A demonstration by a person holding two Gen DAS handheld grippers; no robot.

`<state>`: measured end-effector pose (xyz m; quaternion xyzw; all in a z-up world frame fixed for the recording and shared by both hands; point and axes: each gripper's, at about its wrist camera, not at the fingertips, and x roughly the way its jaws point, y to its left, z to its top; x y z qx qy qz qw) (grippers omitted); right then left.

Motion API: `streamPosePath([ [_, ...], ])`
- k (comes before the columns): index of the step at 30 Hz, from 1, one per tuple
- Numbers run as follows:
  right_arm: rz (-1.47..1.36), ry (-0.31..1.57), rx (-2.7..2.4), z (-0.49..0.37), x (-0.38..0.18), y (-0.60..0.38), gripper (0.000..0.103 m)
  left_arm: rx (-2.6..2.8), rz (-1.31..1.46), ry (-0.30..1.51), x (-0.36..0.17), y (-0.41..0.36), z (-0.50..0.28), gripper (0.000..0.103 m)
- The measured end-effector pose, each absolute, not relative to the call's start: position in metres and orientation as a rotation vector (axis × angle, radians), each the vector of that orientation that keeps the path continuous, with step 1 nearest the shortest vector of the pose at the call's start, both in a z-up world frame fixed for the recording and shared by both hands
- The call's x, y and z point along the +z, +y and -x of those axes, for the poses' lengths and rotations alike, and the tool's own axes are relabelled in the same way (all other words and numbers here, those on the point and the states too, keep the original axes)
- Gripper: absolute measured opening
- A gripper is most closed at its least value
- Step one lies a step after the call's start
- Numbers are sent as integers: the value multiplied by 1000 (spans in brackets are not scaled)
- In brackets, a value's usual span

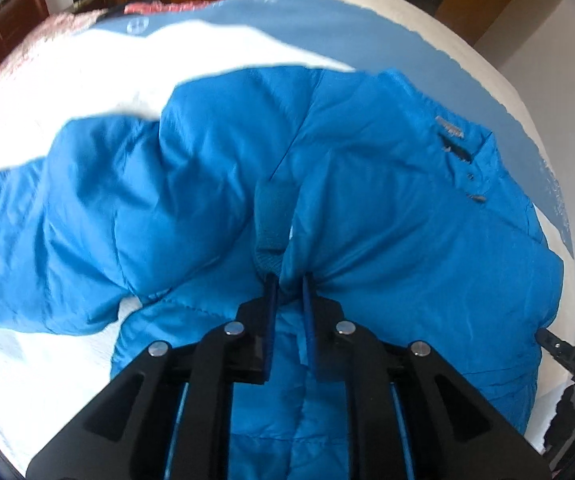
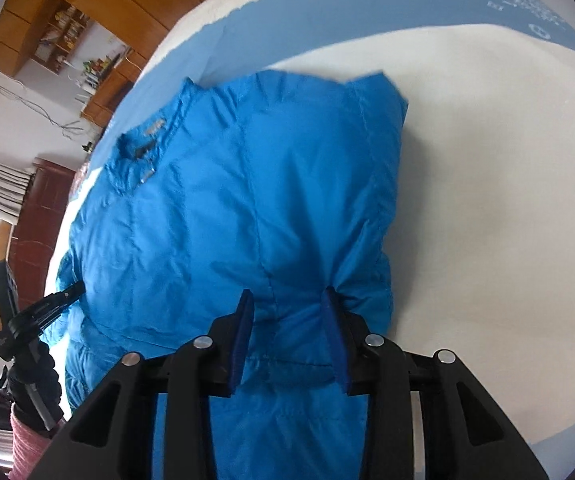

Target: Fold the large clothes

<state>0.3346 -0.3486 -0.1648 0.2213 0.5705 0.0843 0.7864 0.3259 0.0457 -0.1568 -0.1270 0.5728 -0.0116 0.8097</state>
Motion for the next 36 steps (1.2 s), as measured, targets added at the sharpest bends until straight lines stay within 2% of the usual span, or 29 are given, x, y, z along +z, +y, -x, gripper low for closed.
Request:
streamPosePath([
  [4, -417, 1233, 163, -335, -149, -344, 37, 7, 278, 1214, -140, 58, -322, 25],
  [8, -450, 1135, 240, -333, -113, -335, 38, 10, 239, 1065, -87, 53, -310, 24],
  [10, -441, 1129, 265, -339, -107, -322, 38, -56, 208, 1071, -81, 29, -312, 24],
  [15, -399, 1179, 282, -352, -124, -286, 38, -109, 156, 1177, -117, -11, -328, 25],
  [20, -376, 1240, 246, -353, -157, -274, 36, -112, 142, 1234, -151, -14, -336, 22],
  [26, -400, 1222, 241, -351, -170, -276, 36, -136, 146, 1231, -163, -12, -337, 22],
  [32, -421, 1231, 246, -347, -149, -280, 38, -143, 215, 1231, -142, 5, -328, 22],
  [33, -432, 1209, 256, -343, -142, -282, 38, -146, 242, 1209, -132, 13, -324, 23],
  [35, -422, 1167, 264, -332, -123, -286, 40, -131, 261, 1148, -108, 38, -308, 39],
  [36, -415, 1159, 262, -329, -119, -288, 41, -109, 259, 1125, -100, 52, -299, 44],
])
